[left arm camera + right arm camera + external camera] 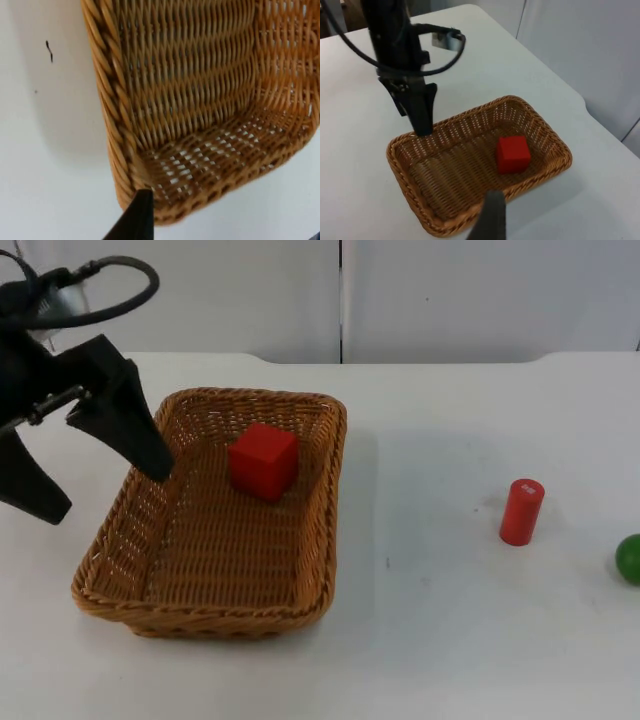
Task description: Pick up the basket with the left hand and place the object to the left of the red cylinder into the basket with the right hand.
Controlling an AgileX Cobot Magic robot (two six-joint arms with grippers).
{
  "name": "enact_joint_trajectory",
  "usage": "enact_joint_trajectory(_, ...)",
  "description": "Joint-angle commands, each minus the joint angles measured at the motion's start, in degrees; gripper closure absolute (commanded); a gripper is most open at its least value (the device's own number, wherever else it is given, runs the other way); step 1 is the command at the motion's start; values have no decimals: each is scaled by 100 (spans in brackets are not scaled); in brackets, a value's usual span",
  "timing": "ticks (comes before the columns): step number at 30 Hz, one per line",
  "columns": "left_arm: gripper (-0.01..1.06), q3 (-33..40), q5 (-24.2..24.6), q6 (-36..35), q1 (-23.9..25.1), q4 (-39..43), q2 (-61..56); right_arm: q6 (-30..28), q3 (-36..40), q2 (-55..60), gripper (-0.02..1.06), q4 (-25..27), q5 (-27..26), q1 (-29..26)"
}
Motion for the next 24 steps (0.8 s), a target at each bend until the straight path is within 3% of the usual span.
enact_joint_trajectory(1, 0, 337, -198, 31, -4, -79, -483, -8, -48, -22, 33, -11, -36, -15)
enact_joint_trajectory(13, 0, 1418, -834, 144, -4, -55, -2683, 92, -48, -22, 33, -11, -13, -15)
enact_joint_trajectory(24, 0, 1777, -1162, 169, -4, -55, -4682, 408, -48, -22, 33, 12, 79, -15)
